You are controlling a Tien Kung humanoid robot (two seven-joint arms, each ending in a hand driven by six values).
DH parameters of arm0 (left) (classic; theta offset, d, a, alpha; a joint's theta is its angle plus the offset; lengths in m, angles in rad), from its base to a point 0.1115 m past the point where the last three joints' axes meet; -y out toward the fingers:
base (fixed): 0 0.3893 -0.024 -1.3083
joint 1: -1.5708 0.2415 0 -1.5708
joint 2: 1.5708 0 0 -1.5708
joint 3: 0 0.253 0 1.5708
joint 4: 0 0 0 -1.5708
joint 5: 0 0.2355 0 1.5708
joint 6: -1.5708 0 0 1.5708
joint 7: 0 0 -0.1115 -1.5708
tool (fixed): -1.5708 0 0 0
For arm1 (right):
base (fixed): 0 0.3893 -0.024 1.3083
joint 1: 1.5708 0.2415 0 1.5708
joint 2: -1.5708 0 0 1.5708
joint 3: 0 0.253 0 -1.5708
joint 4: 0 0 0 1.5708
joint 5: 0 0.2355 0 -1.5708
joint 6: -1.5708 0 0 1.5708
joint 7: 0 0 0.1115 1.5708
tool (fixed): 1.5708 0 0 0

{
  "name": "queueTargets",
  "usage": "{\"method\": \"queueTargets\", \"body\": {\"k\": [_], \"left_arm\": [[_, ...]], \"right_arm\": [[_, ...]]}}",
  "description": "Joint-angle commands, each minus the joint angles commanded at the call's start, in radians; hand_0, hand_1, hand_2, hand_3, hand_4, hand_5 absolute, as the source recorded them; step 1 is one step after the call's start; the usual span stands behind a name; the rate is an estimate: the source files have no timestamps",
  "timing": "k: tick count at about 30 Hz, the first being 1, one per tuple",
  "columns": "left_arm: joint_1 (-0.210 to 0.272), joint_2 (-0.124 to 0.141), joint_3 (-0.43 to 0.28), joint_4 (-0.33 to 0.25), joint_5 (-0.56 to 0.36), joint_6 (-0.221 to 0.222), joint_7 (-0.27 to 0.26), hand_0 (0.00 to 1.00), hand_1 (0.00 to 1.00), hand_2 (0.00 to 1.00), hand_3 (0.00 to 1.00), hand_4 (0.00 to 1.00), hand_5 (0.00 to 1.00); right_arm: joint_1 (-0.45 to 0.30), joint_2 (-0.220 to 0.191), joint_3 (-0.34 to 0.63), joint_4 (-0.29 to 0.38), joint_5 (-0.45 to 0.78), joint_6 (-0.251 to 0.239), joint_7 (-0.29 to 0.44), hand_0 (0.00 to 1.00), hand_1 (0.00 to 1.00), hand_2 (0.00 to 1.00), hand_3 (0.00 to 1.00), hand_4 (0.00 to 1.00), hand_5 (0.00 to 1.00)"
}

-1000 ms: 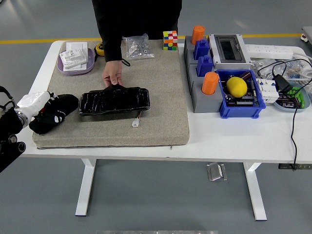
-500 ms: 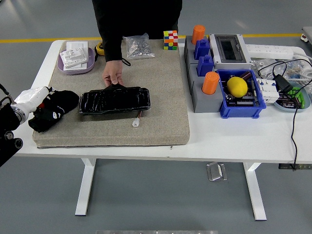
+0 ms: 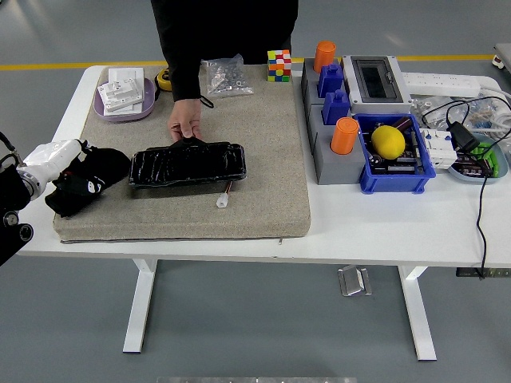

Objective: Pick the rag up,wipe the panel,place it on the desk

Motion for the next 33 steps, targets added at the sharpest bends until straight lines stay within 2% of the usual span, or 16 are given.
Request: {"method": "queueTargets", "body": {"k": [13,20,33], "left_arm": [[0.013,0.024,-0.062,-0.069,-0.029,-0.016,0.009,0.451,0.682,0.812,0.776,0.876,0.313],[0.027,0.030,-0.132,-0.122,-0.019,-0.013,0.010,0.451,0.682,0.812,0.777,0.875,0.312],[0.069,0.065,-0.295,-0.281,0.018,-0.040,0.036,0.452,0.680,0.807,0.768,0.872,0.324]], "right_arm": [[-0.001,0.002,0.000,0.000,-0.001,0.002,0.000,0.721,0.608,0.679,0.597,0.998,0.423],[-0.002,0.002,0.020,0.000,-0.017,0.003,-0.003,0.721,0.608,0.679,0.596,0.998,0.424],[-0.011,0.007,0.024,0.000,-0.021,0.006,-0.006,0.723,0.608,0.681,0.596,0.998,0.425]]}}
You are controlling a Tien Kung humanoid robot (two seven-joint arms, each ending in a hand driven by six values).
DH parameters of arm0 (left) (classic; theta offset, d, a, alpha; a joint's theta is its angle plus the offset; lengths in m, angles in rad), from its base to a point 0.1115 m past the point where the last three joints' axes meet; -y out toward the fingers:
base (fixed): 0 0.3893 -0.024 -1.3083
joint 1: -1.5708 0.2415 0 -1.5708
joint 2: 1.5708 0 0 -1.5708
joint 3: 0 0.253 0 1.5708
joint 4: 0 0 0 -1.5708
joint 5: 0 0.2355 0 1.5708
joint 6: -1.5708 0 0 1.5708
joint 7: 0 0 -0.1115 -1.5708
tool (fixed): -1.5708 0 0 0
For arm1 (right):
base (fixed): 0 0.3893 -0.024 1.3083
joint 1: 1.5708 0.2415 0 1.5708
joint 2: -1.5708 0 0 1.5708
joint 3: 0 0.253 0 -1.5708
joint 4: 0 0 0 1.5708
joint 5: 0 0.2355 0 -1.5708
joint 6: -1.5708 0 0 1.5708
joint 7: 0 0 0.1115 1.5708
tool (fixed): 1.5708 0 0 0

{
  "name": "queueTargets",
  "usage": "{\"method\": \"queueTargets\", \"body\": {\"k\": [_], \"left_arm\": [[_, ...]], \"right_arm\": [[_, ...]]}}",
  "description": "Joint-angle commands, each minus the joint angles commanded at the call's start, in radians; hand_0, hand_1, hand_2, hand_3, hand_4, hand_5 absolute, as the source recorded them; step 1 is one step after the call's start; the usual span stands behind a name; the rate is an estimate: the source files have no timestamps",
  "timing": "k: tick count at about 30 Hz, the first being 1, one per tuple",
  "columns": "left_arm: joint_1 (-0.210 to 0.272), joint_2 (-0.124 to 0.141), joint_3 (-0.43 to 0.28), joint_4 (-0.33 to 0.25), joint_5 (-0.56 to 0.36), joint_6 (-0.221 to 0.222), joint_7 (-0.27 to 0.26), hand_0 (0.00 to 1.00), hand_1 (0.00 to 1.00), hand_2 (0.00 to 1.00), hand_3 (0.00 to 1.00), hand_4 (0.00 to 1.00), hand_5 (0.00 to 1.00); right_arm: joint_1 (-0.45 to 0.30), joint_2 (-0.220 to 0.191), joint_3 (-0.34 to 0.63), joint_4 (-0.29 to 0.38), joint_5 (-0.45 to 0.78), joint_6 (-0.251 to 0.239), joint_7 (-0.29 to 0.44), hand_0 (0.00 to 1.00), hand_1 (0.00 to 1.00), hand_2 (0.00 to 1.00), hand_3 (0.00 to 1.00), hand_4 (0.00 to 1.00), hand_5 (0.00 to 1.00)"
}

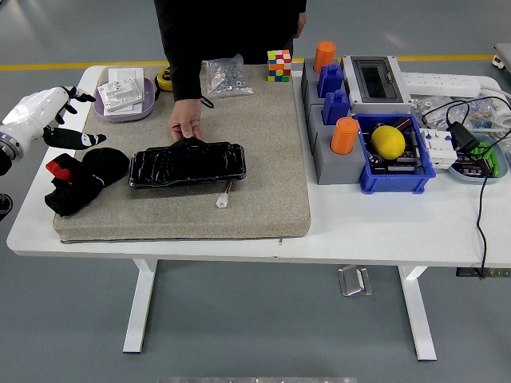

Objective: Pick the rag up,wipe the panel,place it on the desk

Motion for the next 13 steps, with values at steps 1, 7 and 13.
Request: {"method": "queueTargets", "body": {"k": [1,7,13], "left_arm": [[0.005,0.001,-0.011,-0.012,0.001,-0.005,0.003,0.452,0.680,0.807,0.768,0.872,0.324],[0.052,-0.006,-0.108,-0.093,0.006,-0.040,0.030,0.461,0.685,0.804,0.764,0.867,0.324],[0.099,-0.020,-0.184,-0.154,-0.022,-0.050,0.038,0.461,0.685,0.804,0.764,0.867,0.324]], "right_arm": [[0.000,0.000,0.003,0.000,-0.003,0.000,-0.001,0.723,0.608,0.681,0.596,0.998,0.425],[0.002,0.003,0.006,0.000,-0.010,0.000,-0.002,0.723,0.608,0.681,0.596,0.998,0.427],[0.004,0.004,0.006,0.000,-0.018,0.000,-0.004,0.723,0.608,0.681,0.596,0.998,0.427]]}}
